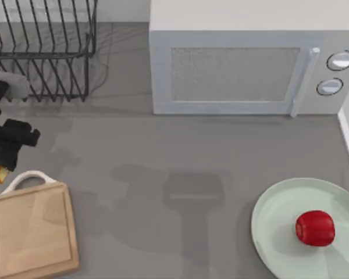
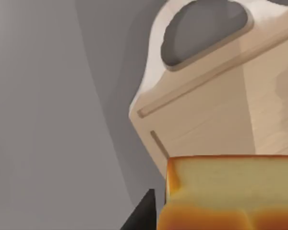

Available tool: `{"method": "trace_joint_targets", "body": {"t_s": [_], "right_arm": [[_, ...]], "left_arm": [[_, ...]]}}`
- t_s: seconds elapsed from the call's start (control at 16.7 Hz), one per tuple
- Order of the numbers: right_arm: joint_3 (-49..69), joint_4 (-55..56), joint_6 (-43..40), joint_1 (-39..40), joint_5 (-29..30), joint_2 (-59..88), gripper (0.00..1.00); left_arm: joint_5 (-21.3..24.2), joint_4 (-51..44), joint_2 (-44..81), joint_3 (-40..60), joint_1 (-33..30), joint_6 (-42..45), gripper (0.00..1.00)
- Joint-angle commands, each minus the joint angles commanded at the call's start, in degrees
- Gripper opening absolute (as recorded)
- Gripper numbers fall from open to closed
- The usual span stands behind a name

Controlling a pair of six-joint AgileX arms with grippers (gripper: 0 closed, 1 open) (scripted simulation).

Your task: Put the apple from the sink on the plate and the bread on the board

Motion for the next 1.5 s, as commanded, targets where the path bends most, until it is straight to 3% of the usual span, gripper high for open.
{"method": "trace_joint_targets", "body": {"t_s": [0.3,0.78,1.5], "right_arm": [[0.00,0.00,0.00,0.00,0.00,0.00,1.00],[0.00,0.00,0.00,0.00,0.00,0.00,1.00],[0.00,0.00,0.00,0.00,0.00,0.00,1.00]], "left_arm": [[-0.11,2.14,-0.63,-2.14,-1.29,-1.99,0.00],[-0.45,11.11,-3.27,-13.93,-6.02,-21.13,0.00],[-0.45,14.54,-1.98,-16.54,-6.46,-21.50,0.00]]}}
